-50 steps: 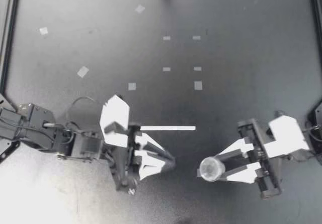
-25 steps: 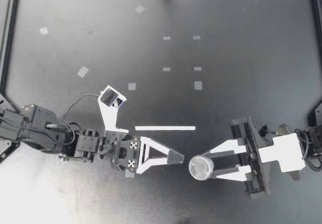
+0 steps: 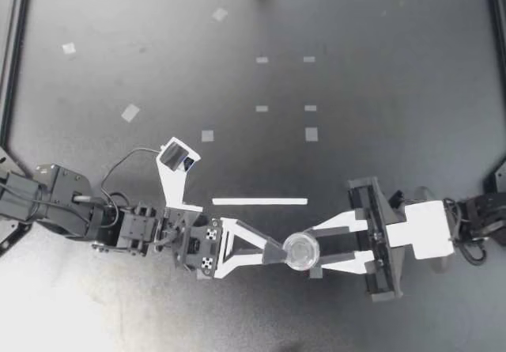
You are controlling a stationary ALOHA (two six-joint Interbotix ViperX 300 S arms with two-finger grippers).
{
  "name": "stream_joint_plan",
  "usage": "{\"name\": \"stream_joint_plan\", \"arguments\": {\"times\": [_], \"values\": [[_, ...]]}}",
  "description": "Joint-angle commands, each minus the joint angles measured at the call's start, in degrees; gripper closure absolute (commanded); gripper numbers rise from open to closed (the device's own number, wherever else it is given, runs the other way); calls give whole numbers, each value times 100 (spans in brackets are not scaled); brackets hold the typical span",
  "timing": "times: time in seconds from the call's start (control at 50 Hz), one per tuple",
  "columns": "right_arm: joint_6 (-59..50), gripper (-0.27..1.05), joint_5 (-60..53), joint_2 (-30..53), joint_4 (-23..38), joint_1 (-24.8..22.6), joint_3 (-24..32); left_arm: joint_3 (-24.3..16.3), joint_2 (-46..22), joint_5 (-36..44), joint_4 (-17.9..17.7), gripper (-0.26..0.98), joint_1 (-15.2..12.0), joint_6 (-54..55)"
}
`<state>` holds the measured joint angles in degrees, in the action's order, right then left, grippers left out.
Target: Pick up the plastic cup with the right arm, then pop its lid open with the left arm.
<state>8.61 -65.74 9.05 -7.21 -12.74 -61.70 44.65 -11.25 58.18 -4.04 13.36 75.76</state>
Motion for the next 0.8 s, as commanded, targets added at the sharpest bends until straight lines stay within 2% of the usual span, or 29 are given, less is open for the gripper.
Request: {"name": "stream_joint_plan", "arguments": {"times": [0.0, 0.3, 0.62, 0.68, 0.78], "values": [[-132, 49, 35, 26, -79, 97, 18, -53, 193, 35, 53, -3, 26, -26], [-747, 49, 387, 334, -70, 79, 18, -44, 237, 70, 70, -3, 26, -325], [-809, 49, 633, 123, -62, 26, -44, 18, 272, 26, 70, -3, 26, -606], [-809, 49, 633, 0, -53, 18, -53, 62, 281, 26, 62, -3, 26, -765], [-809, 49, 624, -272, -35, 9, -70, 132, 308, 18, 70, -3, 26, -1626]]}}
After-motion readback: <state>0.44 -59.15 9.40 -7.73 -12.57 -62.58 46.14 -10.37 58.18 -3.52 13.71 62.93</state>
